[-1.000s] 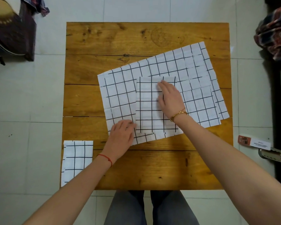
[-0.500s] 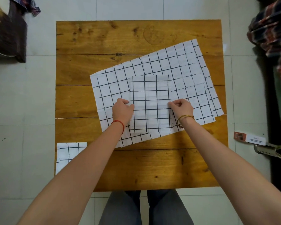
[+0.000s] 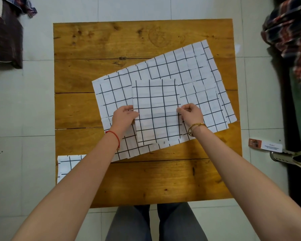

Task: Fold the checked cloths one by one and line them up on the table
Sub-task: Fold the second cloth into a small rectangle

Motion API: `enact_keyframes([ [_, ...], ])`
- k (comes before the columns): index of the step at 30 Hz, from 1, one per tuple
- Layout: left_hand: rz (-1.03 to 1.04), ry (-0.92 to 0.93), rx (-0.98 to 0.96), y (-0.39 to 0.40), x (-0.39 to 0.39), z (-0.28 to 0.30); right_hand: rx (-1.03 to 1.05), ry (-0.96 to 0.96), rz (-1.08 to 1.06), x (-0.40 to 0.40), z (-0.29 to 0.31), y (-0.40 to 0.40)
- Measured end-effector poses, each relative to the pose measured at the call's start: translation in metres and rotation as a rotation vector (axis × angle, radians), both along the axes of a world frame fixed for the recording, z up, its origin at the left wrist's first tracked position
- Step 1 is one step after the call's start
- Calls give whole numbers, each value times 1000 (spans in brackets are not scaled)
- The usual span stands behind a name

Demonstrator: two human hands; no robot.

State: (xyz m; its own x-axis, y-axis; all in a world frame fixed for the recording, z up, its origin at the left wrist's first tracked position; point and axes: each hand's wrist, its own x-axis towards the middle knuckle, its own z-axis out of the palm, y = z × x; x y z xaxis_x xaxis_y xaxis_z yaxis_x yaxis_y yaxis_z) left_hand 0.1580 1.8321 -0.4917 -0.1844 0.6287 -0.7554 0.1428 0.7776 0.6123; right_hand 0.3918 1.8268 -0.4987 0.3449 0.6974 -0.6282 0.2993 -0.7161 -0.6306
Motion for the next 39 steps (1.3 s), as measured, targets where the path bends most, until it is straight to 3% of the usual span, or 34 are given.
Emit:
enact_keyframes([
  [5, 3, -76, -36, 1, -6, 1, -119, 147, -71, -1, 0, 5],
  [22, 121, -393, -87, 5, -8, 15, -286, 269, -1, -15, 15, 12],
  [32, 193, -680, -35, -1, -4, 35, -344, 544, -82, -31, 24, 0],
  [39, 151, -449, -7, -5, -14, 34, -215, 644, -236, -19, 30, -8],
])
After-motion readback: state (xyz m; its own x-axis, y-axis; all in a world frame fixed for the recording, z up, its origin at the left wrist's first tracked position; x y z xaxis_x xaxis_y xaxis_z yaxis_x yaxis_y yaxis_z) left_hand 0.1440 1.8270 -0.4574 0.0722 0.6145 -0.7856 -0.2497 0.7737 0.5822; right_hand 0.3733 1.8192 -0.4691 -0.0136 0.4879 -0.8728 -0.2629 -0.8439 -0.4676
